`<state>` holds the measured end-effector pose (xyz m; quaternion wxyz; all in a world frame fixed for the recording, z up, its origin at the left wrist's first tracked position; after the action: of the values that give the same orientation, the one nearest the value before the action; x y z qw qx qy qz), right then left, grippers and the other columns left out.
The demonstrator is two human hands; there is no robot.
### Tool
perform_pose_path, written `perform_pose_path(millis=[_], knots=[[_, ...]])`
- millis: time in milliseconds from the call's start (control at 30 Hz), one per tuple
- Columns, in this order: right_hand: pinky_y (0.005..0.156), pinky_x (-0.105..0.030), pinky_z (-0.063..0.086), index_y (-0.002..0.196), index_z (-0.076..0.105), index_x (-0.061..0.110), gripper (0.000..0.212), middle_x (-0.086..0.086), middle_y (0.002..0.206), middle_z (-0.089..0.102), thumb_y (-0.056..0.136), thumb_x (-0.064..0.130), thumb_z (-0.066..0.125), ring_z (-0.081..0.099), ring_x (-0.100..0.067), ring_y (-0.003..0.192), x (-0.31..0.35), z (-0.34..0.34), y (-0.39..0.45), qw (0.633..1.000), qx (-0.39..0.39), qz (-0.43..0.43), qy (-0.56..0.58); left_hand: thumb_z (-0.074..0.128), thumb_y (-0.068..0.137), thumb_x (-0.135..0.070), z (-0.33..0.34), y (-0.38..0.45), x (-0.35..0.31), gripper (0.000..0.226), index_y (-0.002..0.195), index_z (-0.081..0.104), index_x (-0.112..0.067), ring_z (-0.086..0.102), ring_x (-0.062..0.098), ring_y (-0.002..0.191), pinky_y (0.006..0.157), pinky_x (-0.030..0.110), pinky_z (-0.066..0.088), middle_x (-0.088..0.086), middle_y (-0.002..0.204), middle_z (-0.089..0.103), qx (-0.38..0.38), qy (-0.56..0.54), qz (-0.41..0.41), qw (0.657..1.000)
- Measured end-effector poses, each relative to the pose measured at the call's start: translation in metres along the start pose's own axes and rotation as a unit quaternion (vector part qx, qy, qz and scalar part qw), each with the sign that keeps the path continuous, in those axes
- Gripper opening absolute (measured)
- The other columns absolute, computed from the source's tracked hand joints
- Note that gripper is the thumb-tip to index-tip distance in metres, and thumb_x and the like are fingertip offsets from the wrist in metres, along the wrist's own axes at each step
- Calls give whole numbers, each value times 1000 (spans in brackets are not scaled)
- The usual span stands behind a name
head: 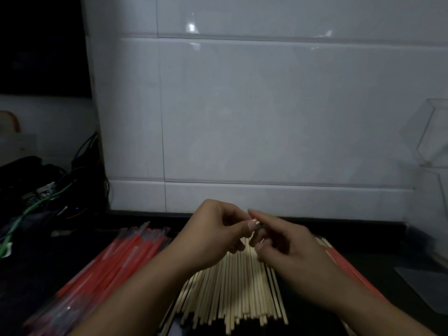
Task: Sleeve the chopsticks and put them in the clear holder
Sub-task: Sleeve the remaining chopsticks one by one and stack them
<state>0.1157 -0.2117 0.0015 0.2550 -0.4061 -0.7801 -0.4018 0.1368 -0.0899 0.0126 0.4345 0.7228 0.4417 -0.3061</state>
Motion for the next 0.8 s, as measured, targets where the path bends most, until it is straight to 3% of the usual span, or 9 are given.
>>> perform_pose_path(millis=[67,133,200,267,400,633,800], knots=[[76,-32,58,128,54,37,45,3,92,68,92,12,63,68,-17,80,0,-12,1,995,-65,18,79,68,92,-22,-1,0,0,10,90,75,-14,70,13,65,63,27,58,2,76,74,-5,0,-1,1000],[69,-28,59,115,64,27,27,-3,85,71,91,14,64,70,-16,72,-3,-30,1,982,-136,46,126,69,91,-24,0,-1,-3,11,90,75,-15,70,11,65,63,25,58,1,74,73,-3,1,1,1000],[64,-25,58,99,72,20,12,-5,79,73,91,18,63,69,-15,69,-6,-39,-1,978,-154,63,126,69,91,-25,4,-2,-6,10,90,75,-16,69,10,65,63,24,58,0,75,72,3,1,4,1000],[65,-25,58,90,75,18,13,-4,76,73,91,23,63,69,-16,70,-8,-37,-1,983,-131,73,108,69,91,-25,6,-2,-9,10,90,75,-17,69,9,64,62,24,57,-1,75,73,8,3,11,1000],[61,-18,54,89,73,17,15,-1,72,72,93,24,60,66,-8,64,-8,-31,1,989,-98,70,84,69,91,-25,9,-4,-13,8,91,75,-19,69,8,64,62,22,57,-2,77,73,14,6,17,1000],[53,-22,47,88,64,6,21,-6,58,62,99,17,50,54,-12,52,-11,-73,-1,962,-241,37,123,69,90,-26,5,-7,-14,4,92,72,-28,70,5,72,64,15,56,-9,78,73,35,26,2,999],[49,-19,46,88,65,7,22,-5,56,61,99,20,51,54,-14,53,-17,-78,-3,954,-261,54,136,68,89,-29,9,-9,-17,4,90,72,-31,70,4,76,73,23,59,-11,81,72,64,51,4,997]])
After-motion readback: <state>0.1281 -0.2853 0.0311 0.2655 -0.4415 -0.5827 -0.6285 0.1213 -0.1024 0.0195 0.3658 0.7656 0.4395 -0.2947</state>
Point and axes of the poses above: each hand's wrist, its own y-axis towards the middle knuckle, its own z-axis out of the palm, x = y × z, the point moved 10 cm from there along y, towards the middle knuckle
